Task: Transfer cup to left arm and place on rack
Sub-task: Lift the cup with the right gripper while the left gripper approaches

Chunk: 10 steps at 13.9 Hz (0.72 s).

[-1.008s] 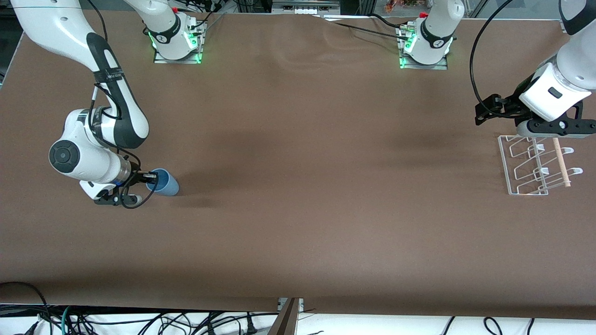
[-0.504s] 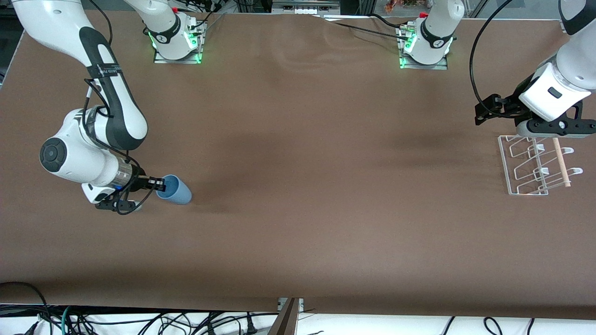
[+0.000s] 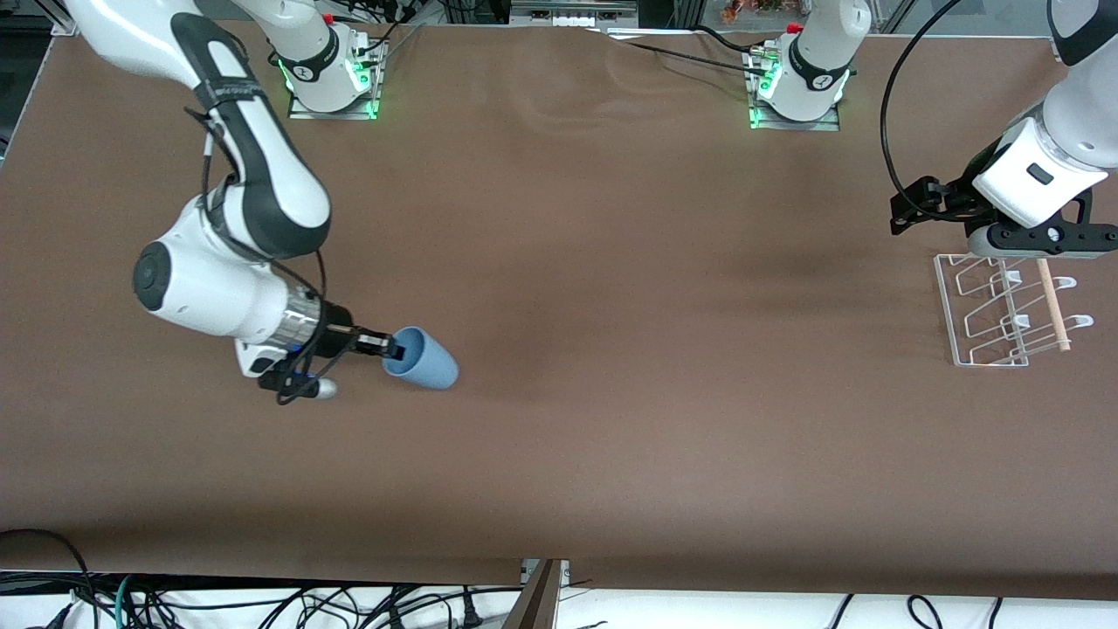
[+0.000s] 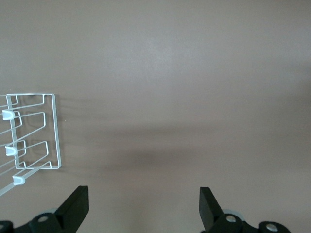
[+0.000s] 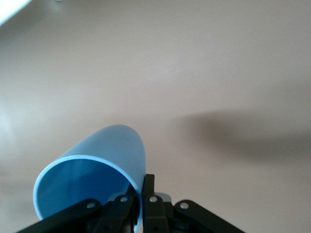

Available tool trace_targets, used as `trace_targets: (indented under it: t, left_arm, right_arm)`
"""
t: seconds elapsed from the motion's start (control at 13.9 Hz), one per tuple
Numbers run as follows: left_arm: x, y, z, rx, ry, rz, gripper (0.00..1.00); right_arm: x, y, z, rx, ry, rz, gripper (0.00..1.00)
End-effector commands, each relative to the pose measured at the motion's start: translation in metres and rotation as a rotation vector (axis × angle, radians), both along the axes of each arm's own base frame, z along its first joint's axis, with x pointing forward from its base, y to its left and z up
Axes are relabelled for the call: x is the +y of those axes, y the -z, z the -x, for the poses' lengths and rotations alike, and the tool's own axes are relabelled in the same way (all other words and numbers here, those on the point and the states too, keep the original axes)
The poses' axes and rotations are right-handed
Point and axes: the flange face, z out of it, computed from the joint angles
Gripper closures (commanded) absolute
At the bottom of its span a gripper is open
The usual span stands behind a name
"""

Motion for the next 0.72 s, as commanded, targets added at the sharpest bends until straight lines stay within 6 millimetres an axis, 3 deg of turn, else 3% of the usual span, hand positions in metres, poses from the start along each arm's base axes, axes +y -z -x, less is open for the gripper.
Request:
trace_targets:
  t: [0.0, 0.14, 0.36, 0.65]
  left_arm:
    - [-0.005, 0.026, -0.003, 0.106, 0.021, 0.008, 0.0]
    - [-0.018, 0.033, -0.002, 0.137, 0.057, 0.019, 0.0]
    - [-0.035, 0.054, -0.009, 0.168, 0.246, 0.046, 0.0]
    - [-0.054, 0.068, -0.022, 0.16, 0.461, 0.181, 0.0]
  right_arm:
    - [0.05, -0.015, -0.01, 0.1, 0.133, -0.163, 1.0]
    - [0.088, -0.026, -0.004, 0.138, 0.152, -0.24, 1.0]
    - [0.131, -0.033, 0.002, 0.129, 0.114, -0.275, 1.0]
    - [0.197, -0.026, 0.019, 0.132, 0.13, -0.337, 1.0]
